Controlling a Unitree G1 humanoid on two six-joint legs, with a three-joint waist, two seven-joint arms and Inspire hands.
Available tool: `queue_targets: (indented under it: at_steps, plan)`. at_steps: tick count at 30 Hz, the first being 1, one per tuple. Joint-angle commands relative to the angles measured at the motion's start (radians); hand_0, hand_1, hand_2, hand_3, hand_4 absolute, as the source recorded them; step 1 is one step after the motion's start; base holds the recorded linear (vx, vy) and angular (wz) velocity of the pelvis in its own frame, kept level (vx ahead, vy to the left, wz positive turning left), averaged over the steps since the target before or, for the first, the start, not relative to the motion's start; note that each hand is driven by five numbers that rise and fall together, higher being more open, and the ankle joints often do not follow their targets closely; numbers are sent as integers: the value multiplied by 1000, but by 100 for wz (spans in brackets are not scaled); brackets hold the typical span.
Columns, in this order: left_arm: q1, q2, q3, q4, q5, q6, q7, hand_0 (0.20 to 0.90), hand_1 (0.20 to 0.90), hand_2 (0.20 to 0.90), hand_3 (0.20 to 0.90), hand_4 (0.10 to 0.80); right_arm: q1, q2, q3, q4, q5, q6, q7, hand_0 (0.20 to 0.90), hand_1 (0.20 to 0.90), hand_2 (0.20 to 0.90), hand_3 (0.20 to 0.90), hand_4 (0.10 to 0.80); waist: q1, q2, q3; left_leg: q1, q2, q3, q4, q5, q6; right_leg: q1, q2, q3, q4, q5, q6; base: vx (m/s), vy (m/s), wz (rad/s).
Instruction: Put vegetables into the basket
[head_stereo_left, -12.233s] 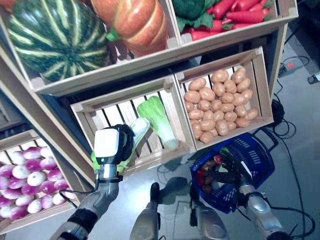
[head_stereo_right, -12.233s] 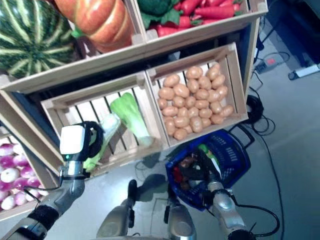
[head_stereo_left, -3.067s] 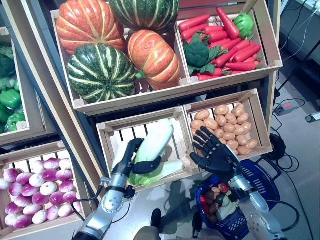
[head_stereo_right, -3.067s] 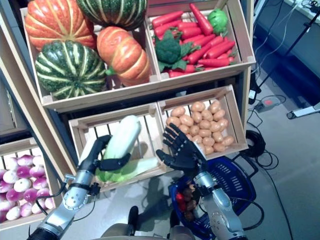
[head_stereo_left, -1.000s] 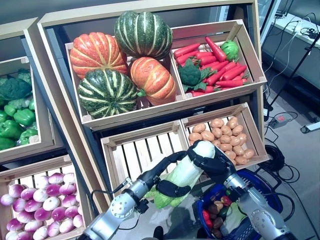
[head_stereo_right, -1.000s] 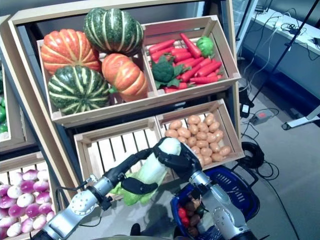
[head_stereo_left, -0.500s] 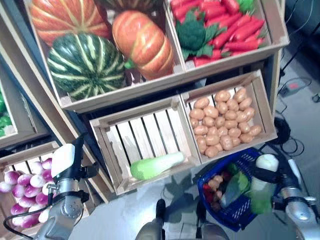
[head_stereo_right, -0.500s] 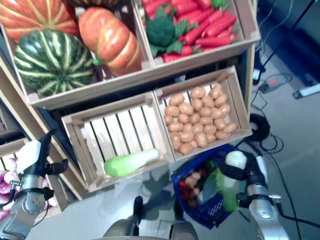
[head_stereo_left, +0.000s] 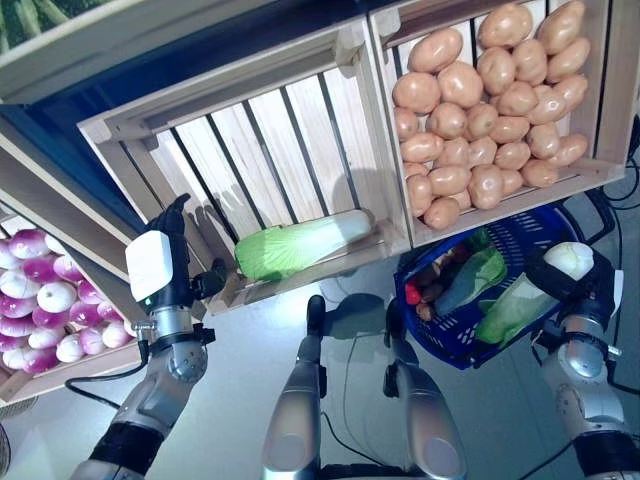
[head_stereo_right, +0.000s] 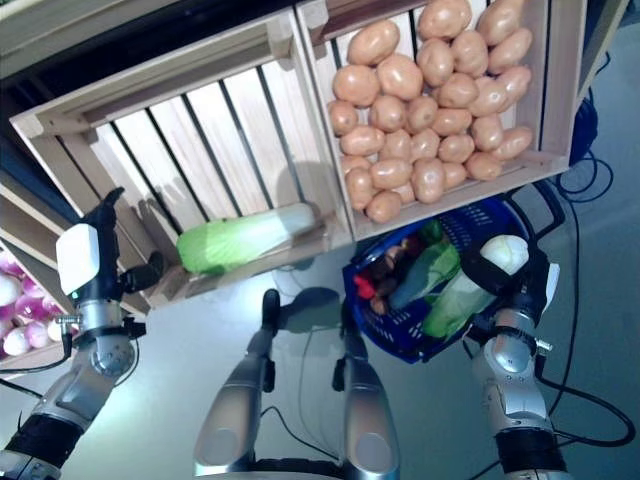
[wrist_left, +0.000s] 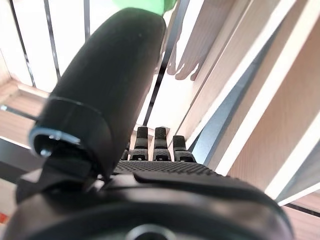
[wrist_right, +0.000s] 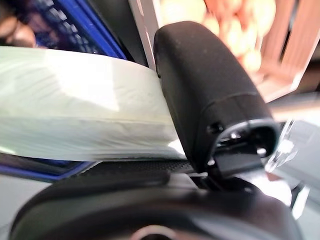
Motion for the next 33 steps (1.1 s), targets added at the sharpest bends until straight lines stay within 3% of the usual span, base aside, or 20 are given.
queue_targets:
  at_steps: [1, 6, 10, 20, 24, 26, 29, 33]
  plan:
    - [-96, 37, 42, 18, -42, -58, 139, 900, 900, 900, 900, 800, -68, -37, -84, -32, 193, -195, -41, 300, 300, 300, 300, 400, -2, -45, 1, -123, -57, -8, 95, -37, -4, -76, -12, -13, 155, -53, 14, -111, -47, 0]
    - [-163, 17, -14, 49, -77, -92, 193, 900, 900, 900, 900, 800, -179, -10, -105, 171, 707, -249, 90, 300, 300, 300, 300, 400, 22, -40, 1, -203, -77, -25, 146, -43, -7, -141, -22, -26, 176, -47, 9, -57, -67, 0]
    - [-212, 37, -51, 41, -86, -86, 197, 900, 900, 900, 900, 800, -283, -57, -118, 308, 867, -229, 107, 300, 300, 300, 300, 400, 43, -28, 1, -239, -91, -40, 156, -38, -5, -178, -31, -35, 185, -34, 11, -44, -61, 11]
    - [-302, 47, -136, 41, -98, -43, 243, 900, 900, 900, 900, 800, -465, -152, -79, 494, 853, -172, -15, 300, 300, 300, 300, 400, 62, 3, 1, -318, -107, -56, 162, -17, -2, -274, -35, -25, 198, -13, 12, -23, -32, 7]
    - [-307, 71, -136, 24, -106, -53, 247, 900, 900, 900, 900, 800, -482, -158, -68, 508, 786, -134, -125, 300, 300, 300, 300, 400, 67, -3, 1, -335, -107, -57, 159, -17, 0, -295, -25, -24, 199, -12, 6, -6, -98, 2]
    - [-318, 81, -122, 15, -93, -70, 250, 900, 900, 900, 900, 800, -499, -164, -60, 538, 800, -128, -136, 900, 900, 900, 900, 800, 72, -7, 1, -357, -108, -60, 164, -11, -1, -314, -22, -25, 198, -4, 5, -8, -79, 2]
    - [-333, 89, -118, -7, -59, -75, 240, 900, 900, 900, 900, 800, -517, -157, -59, 565, 761, -122, -153, 900, 900, 900, 900, 800, 73, -6, 1, -374, -111, -67, 180, -13, -2, -329, -19, -21, 205, -2, 4, 18, -46, 2]
    - [-365, 106, -130, -43, -37, -108, 144, 900, 900, 900, 900, 800, -533, -152, -38, 565, 586, -66, -309, 900, 900, 900, 900, 800, 69, -13, 1, -370, -111, -64, 174, -24, 4, -331, -7, -18, 205, -3, 2, 16, -2, 3]
